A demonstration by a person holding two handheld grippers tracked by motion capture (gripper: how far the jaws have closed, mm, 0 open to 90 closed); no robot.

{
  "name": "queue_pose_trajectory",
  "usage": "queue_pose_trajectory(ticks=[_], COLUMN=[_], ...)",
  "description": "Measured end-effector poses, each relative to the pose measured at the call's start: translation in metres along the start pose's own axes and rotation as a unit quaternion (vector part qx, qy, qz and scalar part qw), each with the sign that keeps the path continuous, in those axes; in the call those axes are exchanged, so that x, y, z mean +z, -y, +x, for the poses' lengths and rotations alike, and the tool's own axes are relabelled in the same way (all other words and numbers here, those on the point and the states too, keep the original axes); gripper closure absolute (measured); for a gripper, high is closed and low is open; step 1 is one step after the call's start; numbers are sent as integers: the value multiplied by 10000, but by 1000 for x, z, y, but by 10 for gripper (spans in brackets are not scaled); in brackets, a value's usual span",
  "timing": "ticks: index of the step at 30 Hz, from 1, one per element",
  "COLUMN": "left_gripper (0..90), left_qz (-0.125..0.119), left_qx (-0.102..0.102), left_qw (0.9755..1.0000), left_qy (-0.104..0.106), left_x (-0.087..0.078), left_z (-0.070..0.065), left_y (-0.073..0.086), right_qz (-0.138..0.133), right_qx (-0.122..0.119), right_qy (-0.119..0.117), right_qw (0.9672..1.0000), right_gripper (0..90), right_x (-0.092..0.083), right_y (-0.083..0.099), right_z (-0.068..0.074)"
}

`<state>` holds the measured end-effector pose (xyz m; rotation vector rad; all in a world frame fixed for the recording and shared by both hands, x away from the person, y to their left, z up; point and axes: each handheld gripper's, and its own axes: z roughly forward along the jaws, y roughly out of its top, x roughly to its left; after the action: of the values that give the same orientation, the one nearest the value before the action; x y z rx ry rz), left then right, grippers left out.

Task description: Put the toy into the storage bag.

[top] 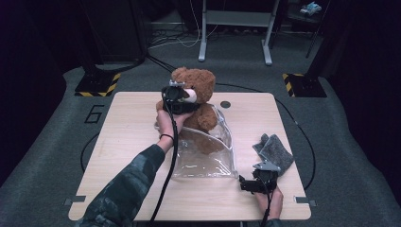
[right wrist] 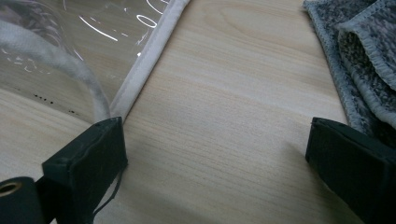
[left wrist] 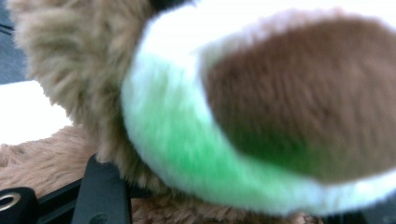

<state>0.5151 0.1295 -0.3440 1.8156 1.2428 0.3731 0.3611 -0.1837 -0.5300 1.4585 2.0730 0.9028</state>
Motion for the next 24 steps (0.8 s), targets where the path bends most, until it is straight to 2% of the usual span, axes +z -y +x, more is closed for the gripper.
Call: queue_pose_trajectory(ticks=[1, 3, 5, 7, 9, 12, 15, 21, 24], left_gripper=[392, 383, 371, 355, 336, 306, 284, 287, 285], left_qz=[79, 311, 479, 596, 641, 710, 623, 391, 259], left_qx=[23, 205, 270, 367, 328, 375, 453, 700, 712], left_qw=[10000, 9993, 9984, 9975, 9972, 9965, 9966, 9967, 9970], left_qy=[5, 47, 103, 115, 178, 230, 285, 126, 138], left_x=[2, 5, 8, 9, 8, 1, -7, -19, -25], left_z=[-1, -3, -5, -5, -3, 2, 5, 3, 2], left_y=[2, 8, 13, 17, 20, 22, 23, 26, 25], right_qz=[0, 1, 5, -1, 0, 0, 4, 8, 7], right_qx=[2, 1, -5, -1, -2, -2, -12, -11, -8], right_qy=[1, 0, 2, 2, 2, 2, 6, 6, 6], right_qw=[10000, 10000, 10000, 10000, 10000, 10000, 10000, 10000, 10000], right_gripper=[43, 43, 43, 43, 43, 43, 43, 43, 43], right_x=[0, 0, 0, 0, 0, 0, 0, 0, 0], right_y=[0, 0, 0, 0, 0, 0, 0, 0, 0], right_z=[0, 0, 0, 0, 0, 0, 0, 0, 0])
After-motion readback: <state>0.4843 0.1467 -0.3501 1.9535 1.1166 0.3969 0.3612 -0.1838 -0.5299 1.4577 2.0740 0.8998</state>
